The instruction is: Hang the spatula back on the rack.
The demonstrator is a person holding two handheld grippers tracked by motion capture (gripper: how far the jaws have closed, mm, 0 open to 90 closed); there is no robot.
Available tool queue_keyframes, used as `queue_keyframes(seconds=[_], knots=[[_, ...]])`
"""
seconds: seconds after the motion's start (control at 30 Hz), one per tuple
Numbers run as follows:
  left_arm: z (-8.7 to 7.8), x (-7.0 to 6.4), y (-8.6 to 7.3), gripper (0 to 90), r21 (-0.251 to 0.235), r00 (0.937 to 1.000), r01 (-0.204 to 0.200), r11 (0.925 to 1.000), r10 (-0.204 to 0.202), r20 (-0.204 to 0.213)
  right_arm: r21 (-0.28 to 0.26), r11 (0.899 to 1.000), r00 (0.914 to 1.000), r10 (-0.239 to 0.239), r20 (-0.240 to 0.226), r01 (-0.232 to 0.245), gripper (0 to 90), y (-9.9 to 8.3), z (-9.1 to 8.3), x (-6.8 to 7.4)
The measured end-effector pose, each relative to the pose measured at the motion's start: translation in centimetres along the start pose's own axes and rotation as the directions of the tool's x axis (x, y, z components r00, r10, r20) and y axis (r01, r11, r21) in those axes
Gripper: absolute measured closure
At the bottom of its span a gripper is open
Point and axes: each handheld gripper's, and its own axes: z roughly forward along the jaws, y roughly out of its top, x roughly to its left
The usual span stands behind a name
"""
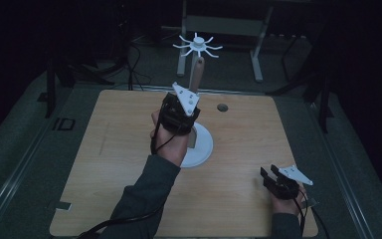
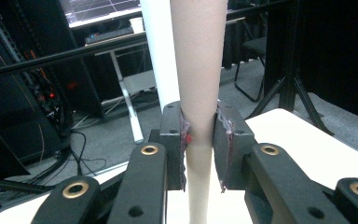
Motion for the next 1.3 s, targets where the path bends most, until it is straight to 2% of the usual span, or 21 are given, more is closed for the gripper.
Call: queue_keyframes(seconds=[0.3,0.67,0.9,1.3], knots=[[0.4,-0.2,0.1,75.2,0.009,0.9989,-0.023,0.9997,0.023,-0.041,0.000,1.000,1.0000,0.000,-0.001,0.000,52.7,0.0,0.0,0.0],[0.7,-0.5,0.1,75.2,0.034,0.9910,-0.060,0.9976,0.063,-0.118,-0.002,1.000,1.0000,-0.001,-0.001,0.001,52.7,0.0,0.0,0.0],[0.8,-0.9,0.1,74.9,0.037,0.9860,-0.083,0.9959,0.087,-0.142,-0.001,1.000,1.0000,-0.001,-0.002,0.001,52.7,0.0,0.0,0.0],[1.3,-1.3,0.3,75.0,0.045,0.9809,-0.075,0.9961,0.082,-0.176,-0.001,1.000,1.0000,-0.001,-0.001,0.001,52.7,0.0,0.0,0.0]])
